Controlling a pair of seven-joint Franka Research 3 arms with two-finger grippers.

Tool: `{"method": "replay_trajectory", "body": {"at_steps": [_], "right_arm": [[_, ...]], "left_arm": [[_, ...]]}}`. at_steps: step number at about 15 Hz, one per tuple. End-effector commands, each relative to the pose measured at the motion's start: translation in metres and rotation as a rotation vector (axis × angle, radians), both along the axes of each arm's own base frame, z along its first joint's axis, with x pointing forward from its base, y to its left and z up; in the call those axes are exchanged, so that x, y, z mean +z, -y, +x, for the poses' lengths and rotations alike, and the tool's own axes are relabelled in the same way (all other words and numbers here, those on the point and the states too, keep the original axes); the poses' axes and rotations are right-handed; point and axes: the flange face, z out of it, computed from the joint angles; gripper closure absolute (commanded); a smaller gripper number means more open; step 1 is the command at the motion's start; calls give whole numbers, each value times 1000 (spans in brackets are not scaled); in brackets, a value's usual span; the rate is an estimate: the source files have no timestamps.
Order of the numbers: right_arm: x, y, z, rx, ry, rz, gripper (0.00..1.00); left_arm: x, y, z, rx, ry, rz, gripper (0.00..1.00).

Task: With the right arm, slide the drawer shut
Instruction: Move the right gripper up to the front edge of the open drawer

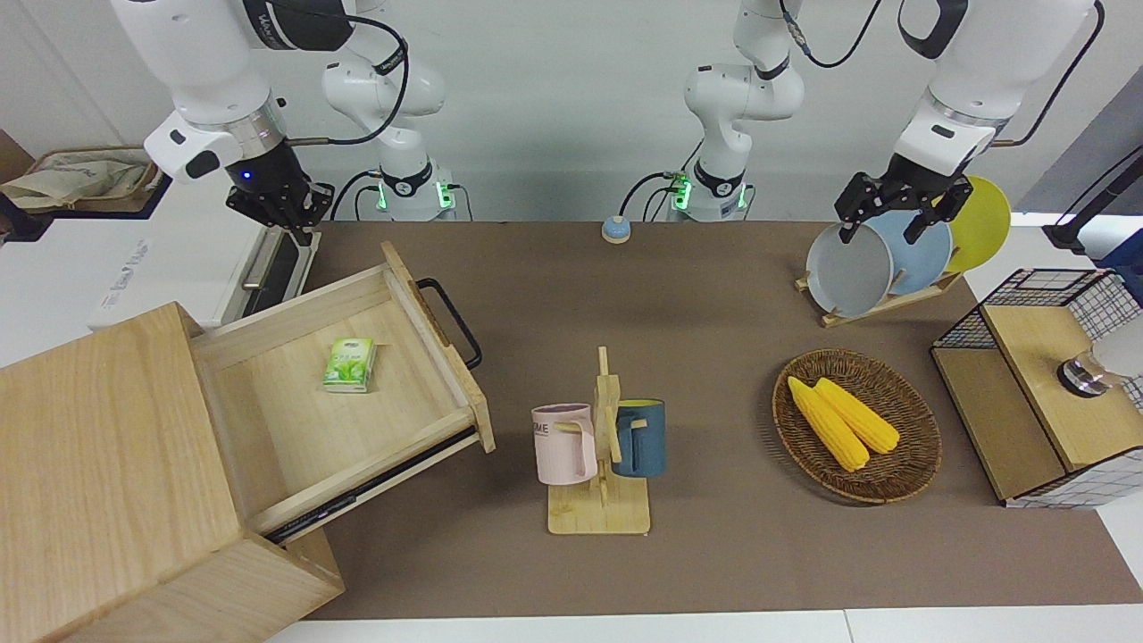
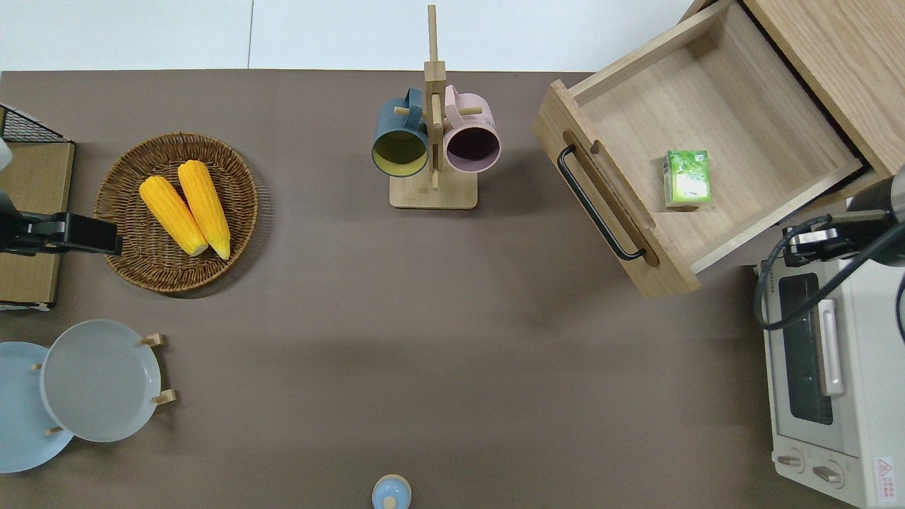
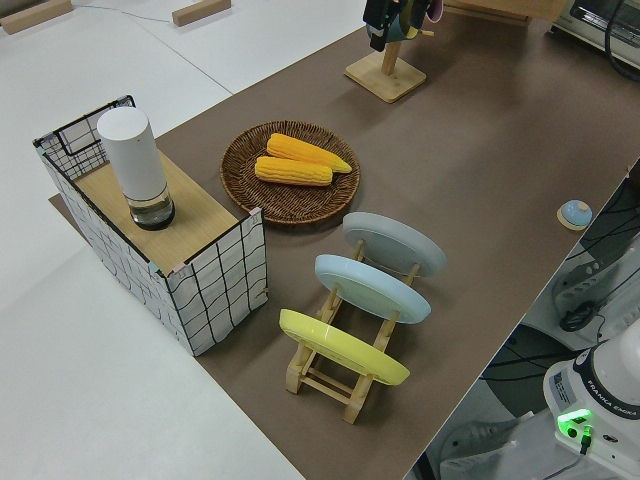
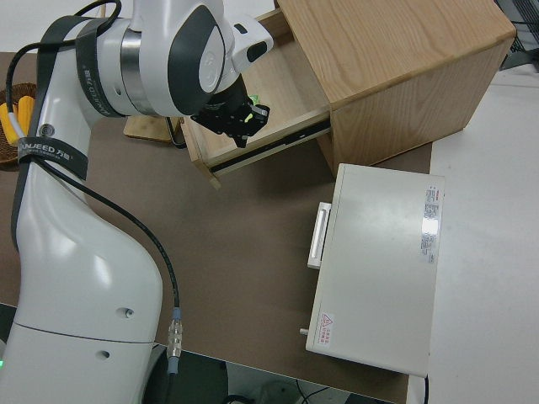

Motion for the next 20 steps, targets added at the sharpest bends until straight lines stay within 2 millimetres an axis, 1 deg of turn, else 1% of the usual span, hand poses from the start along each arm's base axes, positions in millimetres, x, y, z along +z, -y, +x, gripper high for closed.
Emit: {"method": "replay_trajectory", "body": {"at_steps": [1,3,4,6,7,9,12,15,20], "right_arm": [[12,-18,-5,-53,-21,9,1000],[20,-44,-9,-70,-18,7,1000],[24,-51,-11,-86,-19,5,1000],[26,-72,-15,-126,-20,-1,1000],[26,-86,-16,-133,-18,-4,1000],[32,-107,-20,-161,1,-5,1000],[23,-135,-17,-220,-12,8,1000],[6,-165,-11,-263,-28,9,1000],[-37,-209,14,-392,-1,17,1000]], "left_arm": [[3,0,4,-7,9,18,5],[3,0,4,-7,9,17,2],[3,0,4,-7,9,17,5],[3,0,4,-7,9,17,5],[3,0,4,-7,9,17,5],[3,0,4,-7,9,17,5],[3,0,4,-7,9,17,2],[3,0,4,-7,9,17,5],[3,0,4,-7,9,17,2]]}}
